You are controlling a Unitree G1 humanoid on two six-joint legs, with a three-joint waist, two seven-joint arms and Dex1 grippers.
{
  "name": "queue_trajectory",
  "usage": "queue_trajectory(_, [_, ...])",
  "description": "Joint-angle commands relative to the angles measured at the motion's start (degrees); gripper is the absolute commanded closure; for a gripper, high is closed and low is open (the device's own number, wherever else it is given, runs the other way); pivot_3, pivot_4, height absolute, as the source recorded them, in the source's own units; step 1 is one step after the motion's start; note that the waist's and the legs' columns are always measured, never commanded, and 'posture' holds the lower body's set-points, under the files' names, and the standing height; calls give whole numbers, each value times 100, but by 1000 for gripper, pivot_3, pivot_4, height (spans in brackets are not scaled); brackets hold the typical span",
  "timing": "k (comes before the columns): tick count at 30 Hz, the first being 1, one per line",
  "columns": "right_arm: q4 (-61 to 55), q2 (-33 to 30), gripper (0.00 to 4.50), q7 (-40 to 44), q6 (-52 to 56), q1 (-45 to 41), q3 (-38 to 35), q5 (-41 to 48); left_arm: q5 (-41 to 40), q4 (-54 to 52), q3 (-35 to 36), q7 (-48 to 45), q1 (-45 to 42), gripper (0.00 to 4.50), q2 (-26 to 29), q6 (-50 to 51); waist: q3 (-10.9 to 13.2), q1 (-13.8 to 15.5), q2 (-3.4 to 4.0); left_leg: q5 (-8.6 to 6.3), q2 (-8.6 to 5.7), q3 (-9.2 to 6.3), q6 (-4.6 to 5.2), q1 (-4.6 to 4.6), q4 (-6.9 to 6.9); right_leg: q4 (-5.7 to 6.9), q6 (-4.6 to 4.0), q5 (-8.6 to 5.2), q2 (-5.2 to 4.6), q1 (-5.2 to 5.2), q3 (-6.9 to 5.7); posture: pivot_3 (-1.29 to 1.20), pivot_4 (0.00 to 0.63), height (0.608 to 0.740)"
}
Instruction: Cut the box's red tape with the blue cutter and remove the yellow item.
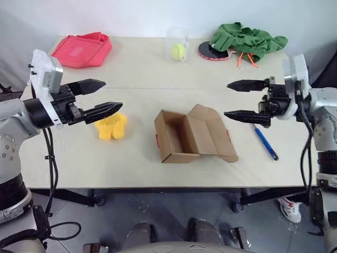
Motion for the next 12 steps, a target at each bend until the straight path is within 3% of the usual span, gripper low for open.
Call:
queue_trajectory(1, [315,-496,0,177,-388,749,-472,-228,15,436,254,-832,816,6,410,-710,0,-7,0,0,0,12,0,-1,-1,-4,0,0,0,0,0,0,150,740])
queue_trajectory(5, [1086,-811,0,258,-1062,1496,-665,-558,121,962,437,-1598,1993,6,820,-1347,3,-31,4,-2,4,57,0,9,-12,-14,-4,-2,2,-1,4,0,150,740])
queue_trajectory(12, [2172,-821,0,223,-1732,1411,-719,-806,270,1699,457,-1409,2344,6,753,-2115,12,-70,21,-2,33,72,0,69,-14,-15,-30,-15,1,22,50,0,150,740])
